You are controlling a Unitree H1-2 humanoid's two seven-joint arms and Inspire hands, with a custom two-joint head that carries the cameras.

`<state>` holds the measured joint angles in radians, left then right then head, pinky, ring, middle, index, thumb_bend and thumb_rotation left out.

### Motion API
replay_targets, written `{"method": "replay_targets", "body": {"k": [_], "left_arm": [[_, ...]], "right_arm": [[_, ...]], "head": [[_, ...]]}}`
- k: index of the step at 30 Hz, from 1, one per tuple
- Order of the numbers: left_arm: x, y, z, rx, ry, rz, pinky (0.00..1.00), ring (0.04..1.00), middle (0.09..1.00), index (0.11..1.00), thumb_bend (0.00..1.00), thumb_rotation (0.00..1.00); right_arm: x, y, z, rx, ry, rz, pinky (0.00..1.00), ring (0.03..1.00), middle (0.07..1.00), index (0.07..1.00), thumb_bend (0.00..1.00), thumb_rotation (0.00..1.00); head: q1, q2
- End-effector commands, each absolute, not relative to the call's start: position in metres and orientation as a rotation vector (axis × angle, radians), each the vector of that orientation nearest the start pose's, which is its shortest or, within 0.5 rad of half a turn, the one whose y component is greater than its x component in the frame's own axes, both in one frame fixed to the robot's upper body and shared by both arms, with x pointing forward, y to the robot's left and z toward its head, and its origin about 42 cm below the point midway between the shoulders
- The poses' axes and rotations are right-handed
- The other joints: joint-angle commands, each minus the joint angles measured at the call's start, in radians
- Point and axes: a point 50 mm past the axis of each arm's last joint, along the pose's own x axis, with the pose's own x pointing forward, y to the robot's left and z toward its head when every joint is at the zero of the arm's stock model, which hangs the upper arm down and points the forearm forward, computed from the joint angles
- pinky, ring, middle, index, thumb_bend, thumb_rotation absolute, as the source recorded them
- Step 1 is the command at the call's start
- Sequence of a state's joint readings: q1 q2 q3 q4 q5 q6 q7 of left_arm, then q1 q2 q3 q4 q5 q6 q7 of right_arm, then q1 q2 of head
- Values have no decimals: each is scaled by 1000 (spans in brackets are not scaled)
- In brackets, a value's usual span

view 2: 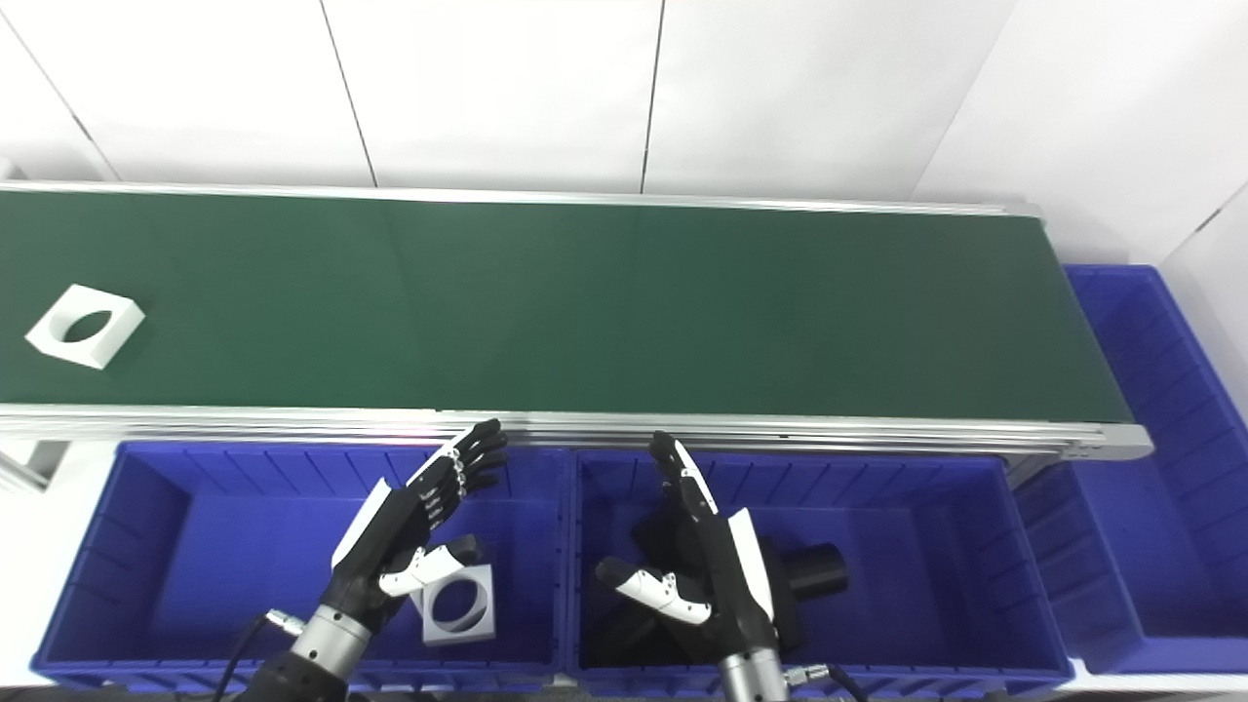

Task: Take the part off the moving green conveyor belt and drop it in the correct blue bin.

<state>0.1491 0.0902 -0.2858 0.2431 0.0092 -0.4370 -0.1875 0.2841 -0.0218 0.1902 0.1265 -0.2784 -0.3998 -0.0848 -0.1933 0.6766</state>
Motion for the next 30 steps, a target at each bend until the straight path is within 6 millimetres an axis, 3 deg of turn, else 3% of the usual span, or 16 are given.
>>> {"method": "replay_targets", "body": {"k": [1,17,25,30], "left_arm": [[204,164,26,42,-85,-442,859,881,905,904,816,664],[180,172,32,24,-87,-431,876,898,911,900,853,660],[180,177,29,7,-75,-418,869,895,912,899,838,670],[182,176,27,10,-70,-397,854,885,903,892,832,673]], "right_arm": [[173,-174,40,-214,-121,135,869,912,916,945,975,666],[166,-168,46,-186,-148,143,859,896,911,937,976,653],[168,-164,45,-168,-146,136,877,898,910,937,982,647],[172,-165,42,-170,-140,139,872,899,913,942,978,648]], "head": [[3,-9],[36,-50],[44,-61],[102,-87]]}}
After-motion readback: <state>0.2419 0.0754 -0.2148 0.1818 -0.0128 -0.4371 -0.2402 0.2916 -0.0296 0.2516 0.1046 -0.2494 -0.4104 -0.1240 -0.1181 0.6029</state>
